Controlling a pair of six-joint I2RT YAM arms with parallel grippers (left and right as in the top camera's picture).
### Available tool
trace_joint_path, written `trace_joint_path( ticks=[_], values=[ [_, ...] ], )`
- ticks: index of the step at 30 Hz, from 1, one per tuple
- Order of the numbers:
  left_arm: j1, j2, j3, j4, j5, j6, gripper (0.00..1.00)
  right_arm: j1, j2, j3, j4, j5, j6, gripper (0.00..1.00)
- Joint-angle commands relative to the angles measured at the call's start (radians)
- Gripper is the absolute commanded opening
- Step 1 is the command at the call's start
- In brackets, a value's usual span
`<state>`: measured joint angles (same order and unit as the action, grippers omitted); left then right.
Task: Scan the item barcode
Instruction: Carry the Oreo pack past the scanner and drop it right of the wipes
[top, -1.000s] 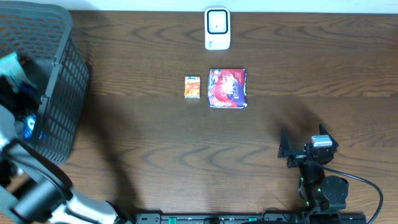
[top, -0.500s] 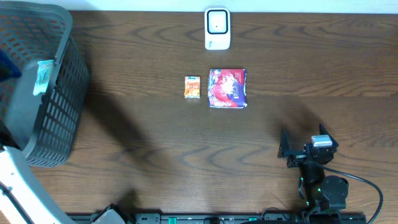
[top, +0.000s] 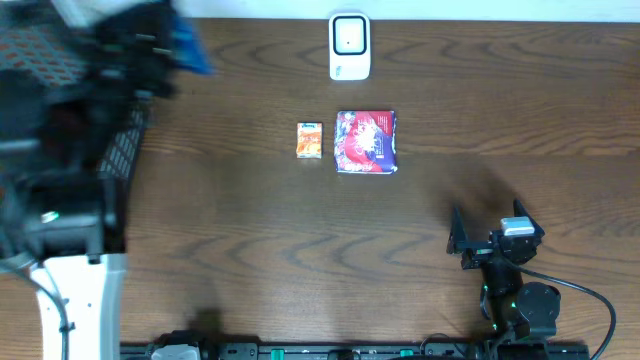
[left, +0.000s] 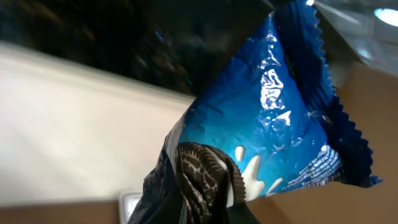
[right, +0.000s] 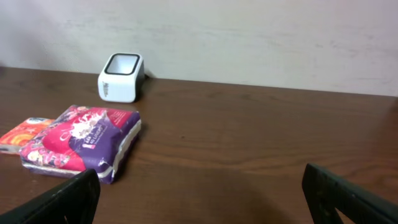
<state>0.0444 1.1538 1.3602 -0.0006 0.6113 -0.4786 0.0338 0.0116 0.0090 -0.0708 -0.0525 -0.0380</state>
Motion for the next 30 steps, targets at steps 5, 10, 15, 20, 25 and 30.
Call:
trace_joint_path(
  ticks=[5, 10, 15, 20, 25, 30],
  values=[
    [-0.379, 0.202, 0.012, -0.054, -0.395, -0.024, 0.08, -0.008, -0.006, -0.003, -0.002, -0.003, -0.012, 0.99],
    [-0.55, 0.375, 0.012, 0.006, -0.49, -0.08, 0.07, -0.008, -0.006, -0.003, -0.002, -0.002, -0.012, 0.99],
    [-0.692, 0.575, 0.012, 0.098, -0.609, -0.294, 0.07, -0.008, -0.006, -0.003, -0.002, -0.002, -0.012, 0.99],
    [-0.762, 0.694, 0.012, 0.206, -0.726, -0.422, 0.07, -0.008, -0.006, -0.003, -0.002, -0.002, -0.012, 0.99],
    [-0.807, 0.78, 0.012, 0.254, -0.729, -0.422, 0.08, -0.008, -0.006, -0.003, -0.002, -0.003, -0.012, 0.99],
    [-0.814, 0.806, 0.012, 0.254, -0.729, -0.42, 0.66, -0.008, -0.006, -0.003, -0.002, -0.002, -0.012, 0.99]
  ],
)
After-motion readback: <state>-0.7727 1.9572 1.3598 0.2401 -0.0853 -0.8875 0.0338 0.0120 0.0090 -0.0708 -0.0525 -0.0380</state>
